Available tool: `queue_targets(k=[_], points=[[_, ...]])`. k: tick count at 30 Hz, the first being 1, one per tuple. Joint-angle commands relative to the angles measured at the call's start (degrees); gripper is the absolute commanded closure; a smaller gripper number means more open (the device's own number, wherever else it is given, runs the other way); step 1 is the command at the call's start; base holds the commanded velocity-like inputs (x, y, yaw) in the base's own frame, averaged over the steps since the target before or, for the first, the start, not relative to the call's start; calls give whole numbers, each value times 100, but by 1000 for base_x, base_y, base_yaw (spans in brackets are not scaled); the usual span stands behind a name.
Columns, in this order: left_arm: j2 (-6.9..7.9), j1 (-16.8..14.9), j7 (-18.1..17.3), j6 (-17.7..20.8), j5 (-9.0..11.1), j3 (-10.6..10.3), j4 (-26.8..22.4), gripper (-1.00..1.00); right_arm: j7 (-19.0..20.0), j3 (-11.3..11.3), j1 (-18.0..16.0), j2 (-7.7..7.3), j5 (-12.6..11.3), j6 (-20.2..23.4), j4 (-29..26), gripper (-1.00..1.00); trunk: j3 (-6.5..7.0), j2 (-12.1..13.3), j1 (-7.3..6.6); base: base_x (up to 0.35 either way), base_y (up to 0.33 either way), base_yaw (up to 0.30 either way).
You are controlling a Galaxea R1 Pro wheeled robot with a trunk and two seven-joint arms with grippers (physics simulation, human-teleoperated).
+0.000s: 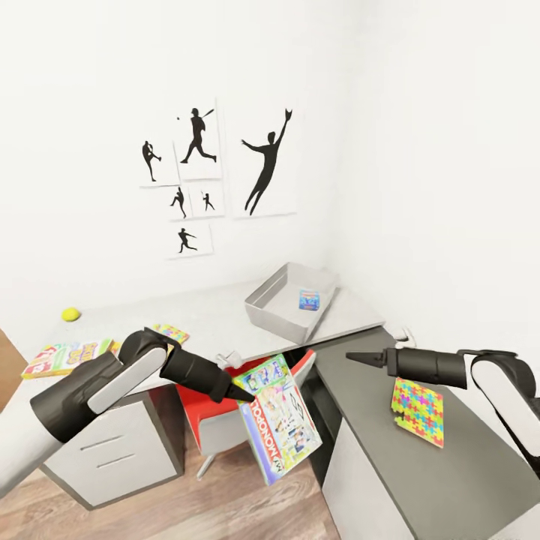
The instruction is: Put all the toys in the child's room - the three board games (two on the bed and one on the table), the two jigsaw puzzles on the table, and the tennis ball on the table - inside the toy box on the table in the child's room.
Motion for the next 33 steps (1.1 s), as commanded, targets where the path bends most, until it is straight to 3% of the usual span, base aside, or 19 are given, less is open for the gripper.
queue_targets(k=[1,5,15,22,23,27,33], points=[[7,-9,-54,-14,-82,-28,-24,100,66,75,-8,-3,44,8,1,-100,-13,-13,4,0,0,-39],[29,11,-114,-95,-227,-70,-73,100,269,352,-10,-5,48,8,2,-100,-13,-13,4,0,0,-23],[59,76,-156,-302,-338,-70,-86,100,1047,589,-16,-19,97,8,10,-100,-13,-13,4,0,0,-7],[64,85,-161,-404,-353,-66,-74,100,1178,749,-28,-8,127,8,11,-100,-13,-13,4,0,0,-1],[65,86,-165,-459,-351,-69,-62,100,1195,873,-42,-11,133,8,11,-100,-13,-13,4,0,0,0],[68,87,-180,-509,-341,-86,-65,100,1209,996,-56,-15,137,8,15,-100,-13,-13,4,0,0,0],[77,88,-301,-547,-338,-126,-101,100,1224,1080,-74,-33,143,8,19,-100,-13,-13,4,0,0,0]])
